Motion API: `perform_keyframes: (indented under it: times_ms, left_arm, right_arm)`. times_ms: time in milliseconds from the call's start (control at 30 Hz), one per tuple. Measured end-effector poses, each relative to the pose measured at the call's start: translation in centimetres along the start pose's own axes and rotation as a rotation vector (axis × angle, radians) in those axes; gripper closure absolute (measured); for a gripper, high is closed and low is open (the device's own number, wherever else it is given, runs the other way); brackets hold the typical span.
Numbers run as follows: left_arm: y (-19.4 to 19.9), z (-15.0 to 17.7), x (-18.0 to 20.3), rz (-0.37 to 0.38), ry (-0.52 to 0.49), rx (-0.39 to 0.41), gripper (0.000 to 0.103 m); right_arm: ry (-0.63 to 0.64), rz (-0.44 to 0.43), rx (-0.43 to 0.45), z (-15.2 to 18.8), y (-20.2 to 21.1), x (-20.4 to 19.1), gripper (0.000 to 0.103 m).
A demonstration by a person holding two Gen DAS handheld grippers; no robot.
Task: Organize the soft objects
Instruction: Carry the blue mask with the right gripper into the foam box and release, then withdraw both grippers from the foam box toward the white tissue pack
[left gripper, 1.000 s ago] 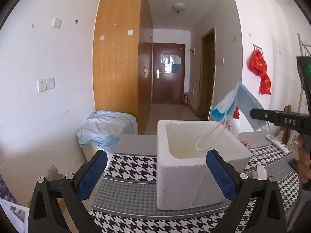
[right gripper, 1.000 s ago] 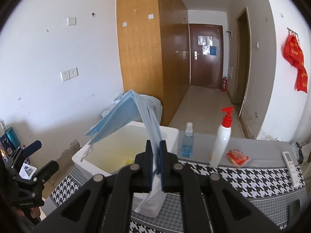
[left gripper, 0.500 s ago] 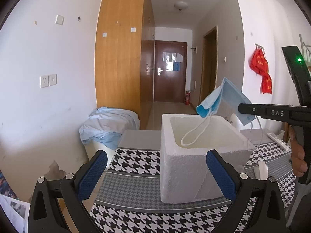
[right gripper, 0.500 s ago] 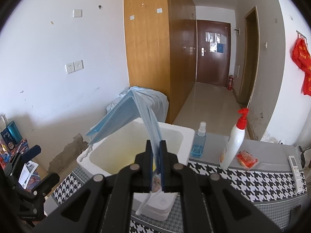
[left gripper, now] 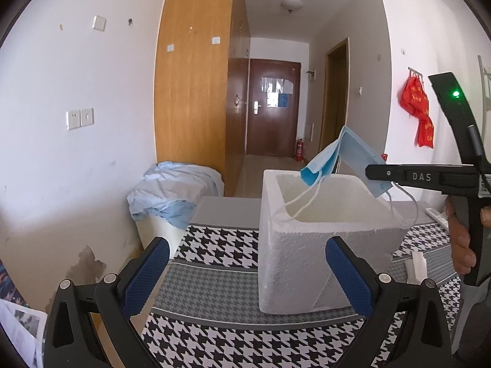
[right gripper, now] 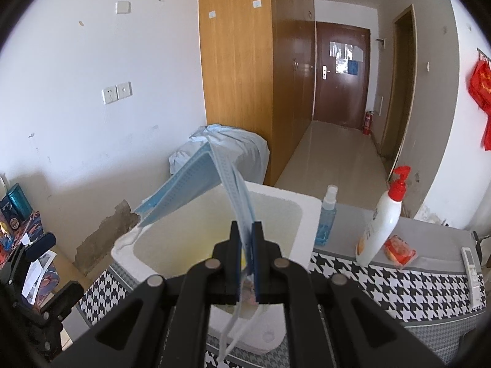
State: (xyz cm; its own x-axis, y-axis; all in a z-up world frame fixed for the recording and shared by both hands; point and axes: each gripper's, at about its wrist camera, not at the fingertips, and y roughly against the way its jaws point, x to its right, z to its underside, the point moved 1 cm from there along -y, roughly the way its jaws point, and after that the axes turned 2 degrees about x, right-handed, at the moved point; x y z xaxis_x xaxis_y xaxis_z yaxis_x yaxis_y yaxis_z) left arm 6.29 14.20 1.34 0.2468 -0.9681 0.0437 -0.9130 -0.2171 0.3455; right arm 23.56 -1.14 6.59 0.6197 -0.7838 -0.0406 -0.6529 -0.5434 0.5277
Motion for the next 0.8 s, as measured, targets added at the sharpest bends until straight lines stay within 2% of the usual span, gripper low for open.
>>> perform_keyframes:
  times_ms: [300, 333, 367, 400, 467, 500, 800]
  left_arm:
    - [-0.4, 0.3, -0.2, -0.005, 0.008, -0.019, 0.001]
    - [-0.4, 0.3, -0.2, -0.005, 0.009, -0.019, 0.001]
    - [-0.4, 0.3, -0.2, -0.005, 0.01, -0.018, 0.001]
    - [-0.5, 0.3, -0.3, -0.005, 0.01, -0.019, 0.001]
    - [-0.5, 0.3, -0.3, -0.008, 0.011, -0.018, 0.001]
    - [-0.6, 0.3, -0.3, -0.008, 0.014, -0.02, 0.001]
    - [-1.1, 0.5, -0.1, 0.002, 0.016, -0.033, 0.001]
  right_arm:
    - [-0.003, 0.003, -0.06, 0.2, -1.9, 0.0, 0.093]
    - [-0.002, -0.001, -0.066, 0.2, -2.0, 0.0, 0.083]
    - [0.002, -0.007, -0.069, 0.3, -2.1, -0.1, 0.068]
    - [0.004, -0.009, -0.067, 0.4, -2.1, -0.2, 0.061]
    - [0.001, -0.009, -0.051, 0.5, -1.9, -0.4, 0.038]
    - [0.001, -0.008, -0.045, 0.5, -1.8, -0.4, 0.035]
    - [-0.009, -0.021, -0.028, 0.7, -0.8, 0.0, 0.034]
